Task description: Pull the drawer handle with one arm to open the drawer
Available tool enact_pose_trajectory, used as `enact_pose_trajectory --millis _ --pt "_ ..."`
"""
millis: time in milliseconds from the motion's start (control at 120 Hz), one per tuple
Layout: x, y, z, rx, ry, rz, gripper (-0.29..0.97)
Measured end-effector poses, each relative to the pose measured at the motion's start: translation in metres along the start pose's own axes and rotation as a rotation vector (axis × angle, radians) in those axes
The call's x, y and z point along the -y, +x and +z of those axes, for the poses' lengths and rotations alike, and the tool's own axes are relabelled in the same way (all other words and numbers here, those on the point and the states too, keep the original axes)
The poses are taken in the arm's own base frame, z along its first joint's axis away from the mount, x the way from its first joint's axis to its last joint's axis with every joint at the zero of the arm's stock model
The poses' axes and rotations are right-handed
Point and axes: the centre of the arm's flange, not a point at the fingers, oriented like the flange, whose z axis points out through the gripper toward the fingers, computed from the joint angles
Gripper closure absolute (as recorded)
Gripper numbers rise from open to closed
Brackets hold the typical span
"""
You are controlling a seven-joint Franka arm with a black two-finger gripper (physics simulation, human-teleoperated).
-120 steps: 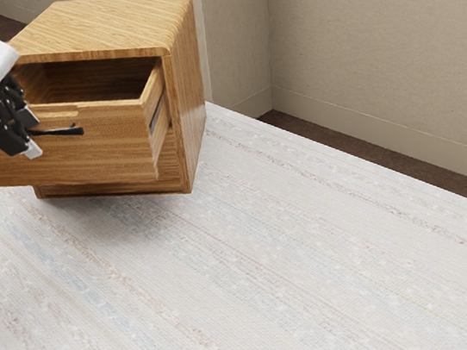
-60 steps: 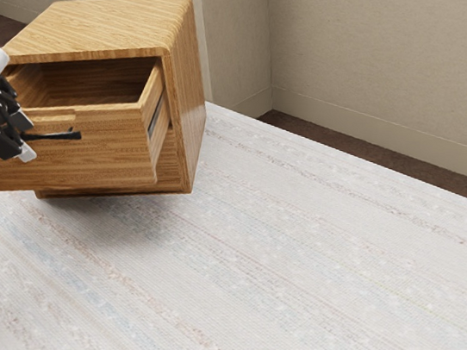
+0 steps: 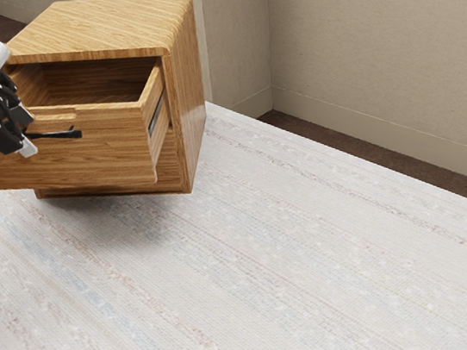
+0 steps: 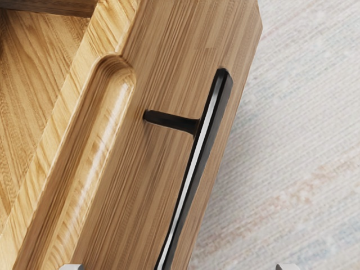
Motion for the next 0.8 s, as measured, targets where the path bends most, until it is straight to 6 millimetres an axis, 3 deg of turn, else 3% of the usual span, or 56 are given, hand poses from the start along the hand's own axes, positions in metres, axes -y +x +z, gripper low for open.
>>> enact_pose_trajectory --millis 308,383,450,517,567,617,692,742,800 --pt "0.0 0.019 -0.028 -0.029 0.044 0.027 0.26" --pt "-0.008 0.039 -0.045 -0.05 0.073 0.063 0.26" --pt "-0.024 0.072 -0.074 -0.086 0.118 0.126 0.26" --pt "-0.068 0.132 -0.122 -0.152 0.187 0.251 0.26" --pt "-0.131 0.197 -0.16 -0.227 0.227 0.402 0.25" --pt "-0.211 0.256 -0.177 -0.296 0.21 0.551 0.22" --pt "-0.313 0.308 -0.159 -0.323 0.078 0.661 0.16" --pt "-0.364 0.331 -0.132 -0.309 -0.051 0.672 0.13" --pt "-0.409 0.357 -0.101 -0.302 -0.219 0.657 0.11"
